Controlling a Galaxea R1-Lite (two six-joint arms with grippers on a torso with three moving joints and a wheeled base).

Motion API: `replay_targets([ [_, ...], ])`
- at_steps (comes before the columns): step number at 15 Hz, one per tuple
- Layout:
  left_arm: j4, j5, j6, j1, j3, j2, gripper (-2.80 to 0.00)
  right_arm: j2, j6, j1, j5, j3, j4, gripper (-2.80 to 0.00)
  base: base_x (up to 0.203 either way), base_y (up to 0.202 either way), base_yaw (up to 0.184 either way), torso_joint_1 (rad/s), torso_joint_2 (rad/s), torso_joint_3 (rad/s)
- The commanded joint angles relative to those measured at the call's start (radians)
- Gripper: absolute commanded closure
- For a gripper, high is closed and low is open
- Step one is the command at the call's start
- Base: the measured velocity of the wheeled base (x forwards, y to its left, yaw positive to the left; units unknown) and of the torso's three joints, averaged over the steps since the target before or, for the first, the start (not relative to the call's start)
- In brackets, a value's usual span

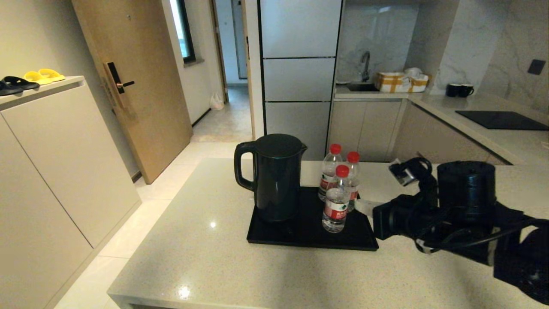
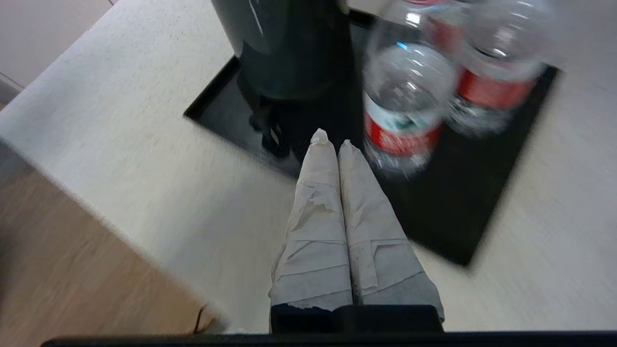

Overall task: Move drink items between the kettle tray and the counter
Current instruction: Pick up the bottled water

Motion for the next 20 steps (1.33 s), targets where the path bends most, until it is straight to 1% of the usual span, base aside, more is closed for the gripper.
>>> replay_targets([
  [1,0.001,0.0,0.0,0.0,0.001,-0.001,0.0,0.144,-0.006,0.013,-0.003,-0.013,-0.101,0.0,0.0,0.0,0.0,0.0,0.0,0.0],
  [6,0.0,0.0,0.0,0.0,0.0,-0.002,0.0,0.139,-0.001,0.011,-0.003,-0.006,-0.104,0.0,0.0,0.0,0.0,0.0,0.0,0.0],
  [7,0.001,0.0,0.0,0.0,0.0,-0.001,0.0,0.132,0.001,0.011,-0.001,-0.008,-0.098,-2.8,0.0,0.0,0.0,0.0,0.0,0.0],
  [12,0.0,0.0,0.0,0.0,-0.001,-0.001,0.0,0.141,0.001,0.002,0.005,-0.003,-0.107,-2.8,0.0,0.0,0.0,0.0,0.0,0.0],
  [14,0.0,0.0,0.0,0.0,0.0,0.0,0.0,0.167,0.0,-0.005,-0.005,-0.014,-0.114,-2.8,0.0,0.0,0.0,0.0,0.0,0.0],
  [17,0.001,0.0,0.0,0.0,-0.001,-0.001,0.0,0.233,-0.002,-0.036,-0.017,-0.033,-0.185,-2.8,0.0,0.0,0.0,0.0,0.0,0.0],
  [20,0.001,0.0,0.0,0.0,0.0,-0.001,0.0,0.331,-0.005,-0.046,-0.072,-0.076,-0.274,-2.8,0.0,0.0,0.0,0.0,0.0,0.0],
])
